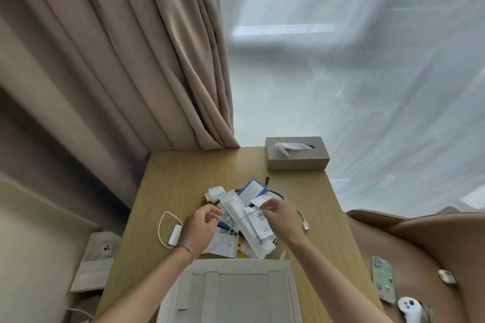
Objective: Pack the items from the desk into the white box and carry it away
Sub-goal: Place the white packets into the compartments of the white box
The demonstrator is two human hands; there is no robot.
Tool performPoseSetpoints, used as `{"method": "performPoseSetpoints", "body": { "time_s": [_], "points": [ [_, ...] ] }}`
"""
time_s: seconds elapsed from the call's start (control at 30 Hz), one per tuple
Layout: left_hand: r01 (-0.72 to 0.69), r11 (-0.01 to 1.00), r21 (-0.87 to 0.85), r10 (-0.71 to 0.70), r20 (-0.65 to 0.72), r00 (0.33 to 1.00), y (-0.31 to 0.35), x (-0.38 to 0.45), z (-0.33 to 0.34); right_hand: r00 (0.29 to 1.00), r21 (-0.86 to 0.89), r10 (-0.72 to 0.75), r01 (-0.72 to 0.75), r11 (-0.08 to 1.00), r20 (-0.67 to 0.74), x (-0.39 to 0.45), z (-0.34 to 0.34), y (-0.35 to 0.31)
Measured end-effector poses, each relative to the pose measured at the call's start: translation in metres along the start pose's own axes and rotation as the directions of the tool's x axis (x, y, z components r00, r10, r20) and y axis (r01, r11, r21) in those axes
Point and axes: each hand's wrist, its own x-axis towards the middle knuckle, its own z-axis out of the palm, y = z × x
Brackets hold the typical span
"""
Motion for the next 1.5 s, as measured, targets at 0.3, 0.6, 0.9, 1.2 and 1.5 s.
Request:
{"method": "performPoseSetpoints", "body": {
  "time_s": [0.3, 0.6, 0.9, 1.2, 1.5],
  "points": [
    [0.125, 0.984, 0.13, -0.127, 0.009, 0.992, -0.018, 0.018, -0.003, 0.978, -0.405, -0.132, 0.188, 0.895, 0.162, 0.062, 0.059, -0.023],
    [0.102, 0.985, 0.139, -0.106, 0.02, 0.994, -0.039, 0.037, -0.01, 0.968, -0.662, -0.101, 0.233, 0.712, 0.231, 0.083, 0.102, -0.027],
    [0.105, 0.984, 0.142, -0.115, 0.067, 0.991, -0.058, 0.053, -0.008, 0.977, -0.508, -0.091, 0.178, 0.843, 0.191, 0.094, 0.105, -0.026],
    [0.05, 0.983, 0.174, -0.07, 0.114, 0.991, -0.066, 0.069, -0.005, 0.968, 0.548, 0.166, -0.242, 0.801, 0.186, 0.105, 0.057, -0.032],
    [-0.23, 0.903, 0.363, 0.152, 0.23, 0.961, -0.042, 0.092, 0.018, 0.907, 0.969, 0.377, -0.234, 0.08, 0.187, 0.108, -0.001, -0.004]
  ]
}}
